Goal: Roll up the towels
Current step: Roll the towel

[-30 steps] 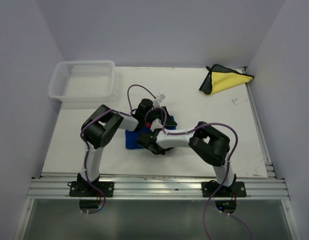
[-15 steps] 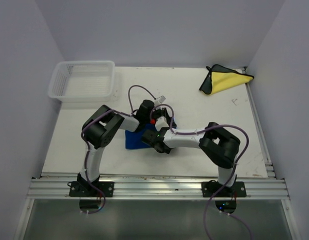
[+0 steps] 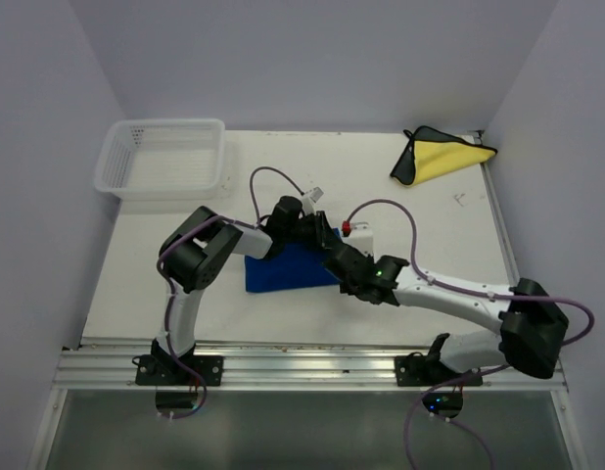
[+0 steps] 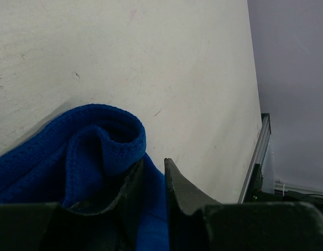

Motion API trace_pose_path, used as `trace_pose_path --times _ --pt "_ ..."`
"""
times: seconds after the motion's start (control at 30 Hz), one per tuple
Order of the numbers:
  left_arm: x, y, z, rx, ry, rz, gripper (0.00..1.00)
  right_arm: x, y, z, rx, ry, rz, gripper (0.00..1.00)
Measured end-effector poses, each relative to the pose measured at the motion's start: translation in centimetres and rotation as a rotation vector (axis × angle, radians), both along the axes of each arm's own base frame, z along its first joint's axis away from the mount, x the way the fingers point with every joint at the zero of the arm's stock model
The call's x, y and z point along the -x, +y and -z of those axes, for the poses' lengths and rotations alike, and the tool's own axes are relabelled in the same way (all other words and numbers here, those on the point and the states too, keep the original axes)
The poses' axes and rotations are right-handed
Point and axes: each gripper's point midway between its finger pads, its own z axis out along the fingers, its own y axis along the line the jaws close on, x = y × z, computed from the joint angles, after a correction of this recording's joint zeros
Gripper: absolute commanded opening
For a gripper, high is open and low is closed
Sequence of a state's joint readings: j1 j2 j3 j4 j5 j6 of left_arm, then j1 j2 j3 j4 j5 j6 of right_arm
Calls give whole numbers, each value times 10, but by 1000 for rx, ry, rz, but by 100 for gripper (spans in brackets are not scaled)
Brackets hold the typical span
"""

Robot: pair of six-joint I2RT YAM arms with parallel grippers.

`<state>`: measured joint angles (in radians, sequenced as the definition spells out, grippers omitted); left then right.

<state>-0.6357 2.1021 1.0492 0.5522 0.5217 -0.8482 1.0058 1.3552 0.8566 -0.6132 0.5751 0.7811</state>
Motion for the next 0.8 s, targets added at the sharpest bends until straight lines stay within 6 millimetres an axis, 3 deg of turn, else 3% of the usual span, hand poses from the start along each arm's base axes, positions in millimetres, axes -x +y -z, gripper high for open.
trace_pose_path --times 0.1,0.27,0.53,0.8 --pt "0 0 0 -2 -1 -3 27 -4 -17 9 -162 25 97 29" --pt "0 2 0 -6 -3 -11 27 -11 -46 43 -394 113 284 31" --pt "-1 4 0 -11 -5 -21 27 -24 -22 48 -741 153 353 39" --pt "-1 4 0 -13 -7 -21 27 -40 -11 36 -886 132 386 45"
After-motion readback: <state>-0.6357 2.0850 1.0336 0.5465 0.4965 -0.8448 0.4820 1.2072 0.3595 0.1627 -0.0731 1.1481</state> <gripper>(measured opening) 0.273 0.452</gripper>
